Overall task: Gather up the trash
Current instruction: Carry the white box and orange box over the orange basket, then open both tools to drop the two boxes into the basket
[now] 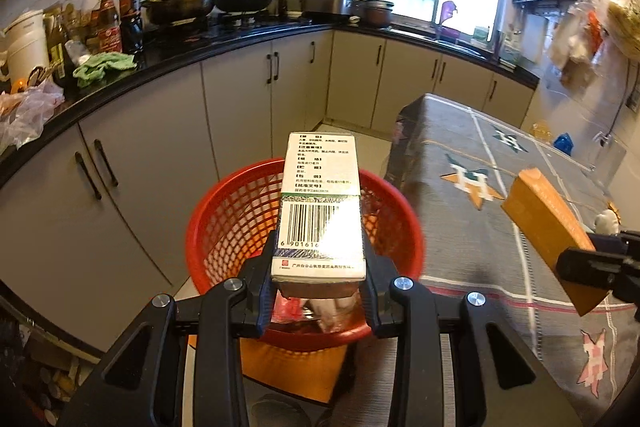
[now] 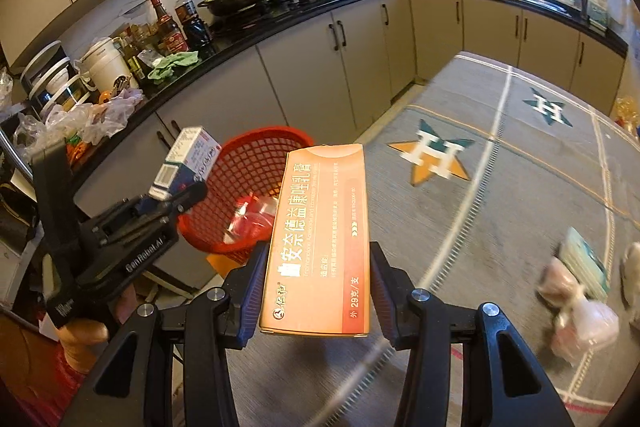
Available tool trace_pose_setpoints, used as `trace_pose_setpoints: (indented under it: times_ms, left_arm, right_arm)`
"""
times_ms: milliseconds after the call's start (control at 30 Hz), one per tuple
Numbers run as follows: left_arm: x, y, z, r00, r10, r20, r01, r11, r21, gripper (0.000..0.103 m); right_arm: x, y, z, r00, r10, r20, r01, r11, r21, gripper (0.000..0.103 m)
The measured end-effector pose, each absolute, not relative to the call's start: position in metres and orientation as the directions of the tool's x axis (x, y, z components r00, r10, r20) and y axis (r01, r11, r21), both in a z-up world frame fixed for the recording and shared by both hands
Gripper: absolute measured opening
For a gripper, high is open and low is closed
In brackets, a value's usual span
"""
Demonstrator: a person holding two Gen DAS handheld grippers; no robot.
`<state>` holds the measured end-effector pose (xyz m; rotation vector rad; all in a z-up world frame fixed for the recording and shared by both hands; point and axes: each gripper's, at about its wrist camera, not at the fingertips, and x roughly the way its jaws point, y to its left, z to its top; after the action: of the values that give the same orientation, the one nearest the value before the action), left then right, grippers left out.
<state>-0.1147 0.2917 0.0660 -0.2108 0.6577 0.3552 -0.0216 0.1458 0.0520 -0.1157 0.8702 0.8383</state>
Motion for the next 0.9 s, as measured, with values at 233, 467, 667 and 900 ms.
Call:
trace_pose_setpoints:
  times_ms: [233,467,667,900]
  left_arm:
    - [-0.108,0.313,0.055,0.714,0.250,-0.654,-0.405,0.910,-0.094,0.034]
    - [-0.100,0.328,0.043,0.694,0.229,-0.682,-0.411,0.904,-0.115,0.034]
    - [-0.092,0.337,0.037,0.683,0.227,-0.694,-0.420,0.900,-0.119,0.034]
    - [-0.086,0.343,0.032,0.674,0.227,-0.703,-0.425,0.898,-0.118,0.034]
  right_arm:
    - [-0.011,0.188,0.051,0.315,0.616,-0.722,-0.714,0.655,0.247,0.052]
    - [0.014,0.218,0.037,0.250,0.630,-0.736,-0.692,0.648,0.320,0.052]
    - [0.027,0.236,0.029,0.227,0.633,-0.740,-0.674,0.650,0.349,0.052]
    - [0.033,0.254,0.026,0.218,0.633,-0.743,-0.670,0.650,0.358,0.053]
